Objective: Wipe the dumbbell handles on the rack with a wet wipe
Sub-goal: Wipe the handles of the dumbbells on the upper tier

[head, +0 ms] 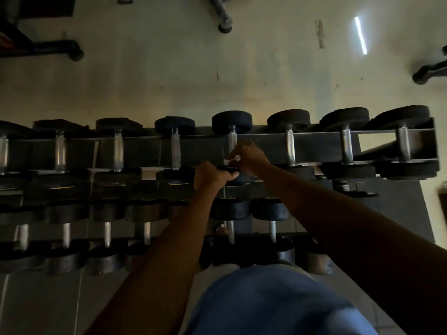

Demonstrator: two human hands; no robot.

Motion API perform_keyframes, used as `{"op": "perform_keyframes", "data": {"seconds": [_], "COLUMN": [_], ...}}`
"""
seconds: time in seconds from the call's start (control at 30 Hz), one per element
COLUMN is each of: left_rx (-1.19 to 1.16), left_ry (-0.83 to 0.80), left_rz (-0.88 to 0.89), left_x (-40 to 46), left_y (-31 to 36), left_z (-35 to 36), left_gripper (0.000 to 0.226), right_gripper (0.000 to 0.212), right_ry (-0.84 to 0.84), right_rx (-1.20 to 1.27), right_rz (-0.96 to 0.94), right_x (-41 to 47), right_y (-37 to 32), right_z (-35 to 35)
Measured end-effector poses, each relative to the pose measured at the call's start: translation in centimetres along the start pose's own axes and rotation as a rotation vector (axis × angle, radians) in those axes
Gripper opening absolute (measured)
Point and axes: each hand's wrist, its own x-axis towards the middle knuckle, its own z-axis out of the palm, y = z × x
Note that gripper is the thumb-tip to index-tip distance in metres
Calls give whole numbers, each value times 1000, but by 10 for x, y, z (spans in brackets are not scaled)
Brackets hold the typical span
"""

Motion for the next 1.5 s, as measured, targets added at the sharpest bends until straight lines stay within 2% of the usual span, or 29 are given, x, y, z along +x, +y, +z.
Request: {"op": "perform_keyframes", "data": {"seconds": [0.13, 0.23, 0.43, 0.53, 0.67, 0.8, 1.0, 1.13, 1.37, 1.5], "left_rx": [-24, -33, -42, -61, -25, 14, 19, 4, -5, -7], "left_ry": [-4, 13, 30, 30, 37, 20, 16, 2, 19, 35], "left_rz": [33, 41, 84, 76, 57, 51, 13, -5, 12, 23], "left_x": [-4, -3, -11, -9, -4, -1, 3, 5, 7, 6], "left_y": [-6, -9, -7, -7, -7, -5, -2, -1, -7, -8], "left_z": [3, 5, 4, 5, 7, 8, 9, 7, 9, 10], "left_gripper": [64, 66, 62, 67, 70, 66, 67, 69, 73, 76], "right_gripper": [69, 61, 33, 32, 24, 16, 21, 23, 30, 32], "right_ry": [-27, -86, -43, -92, -153, -150, -157, -46, 41, 58], "right_rx": [-182, -380, -89, 76, 118, 126, 203, 329, 198, 121], "right_rz": [-50, -163, -31, 129, 200, 168, 173, 142, -102, -131], "right_x": [21, 27, 8, 1, 3, 6, 8, 6, -1, 0], "right_y": [-15, -18, 5, 28, 43, 48, 53, 45, 32, 31], "right_z": [-6, -2, -11, -2, 9, 14, 16, 13, 8, 7]}}
